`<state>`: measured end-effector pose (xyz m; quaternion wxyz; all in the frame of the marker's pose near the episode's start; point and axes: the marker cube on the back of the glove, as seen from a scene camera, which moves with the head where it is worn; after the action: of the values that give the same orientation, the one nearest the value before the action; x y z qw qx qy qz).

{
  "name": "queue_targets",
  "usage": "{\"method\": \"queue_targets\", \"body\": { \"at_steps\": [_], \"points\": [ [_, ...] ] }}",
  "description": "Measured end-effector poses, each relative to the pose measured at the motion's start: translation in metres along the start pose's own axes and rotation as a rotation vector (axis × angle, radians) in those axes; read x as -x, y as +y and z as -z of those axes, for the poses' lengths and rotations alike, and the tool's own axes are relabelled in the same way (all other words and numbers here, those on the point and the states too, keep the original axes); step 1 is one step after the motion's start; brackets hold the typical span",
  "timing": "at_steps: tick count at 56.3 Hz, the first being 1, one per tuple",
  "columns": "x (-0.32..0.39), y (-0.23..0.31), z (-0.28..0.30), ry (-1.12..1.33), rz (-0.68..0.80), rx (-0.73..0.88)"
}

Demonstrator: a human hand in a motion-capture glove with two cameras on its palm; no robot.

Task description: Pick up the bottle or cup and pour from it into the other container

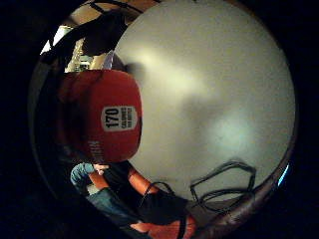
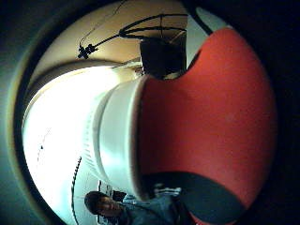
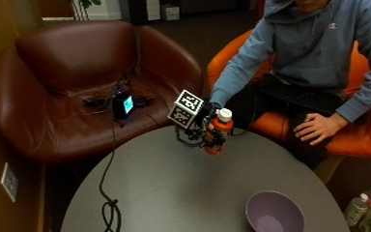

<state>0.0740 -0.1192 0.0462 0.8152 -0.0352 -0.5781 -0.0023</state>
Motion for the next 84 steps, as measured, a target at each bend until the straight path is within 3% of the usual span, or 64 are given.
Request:
{"method": "queue_targets", "body": {
  "at_steps": [11, 34, 56, 84],
  "points": [
    [0.021, 0.000, 0.008, 0.084, -0.021, 0.002],
    [0.069, -0.011, 0.013, 0.523, -0.183, 0.059],
    [0.124, -0.050, -0.024, 0.972, -0.329, 0.057],
    [0.162, -0.093, -0.082, 1.135, -0.387, 0.071]
  ]
}}
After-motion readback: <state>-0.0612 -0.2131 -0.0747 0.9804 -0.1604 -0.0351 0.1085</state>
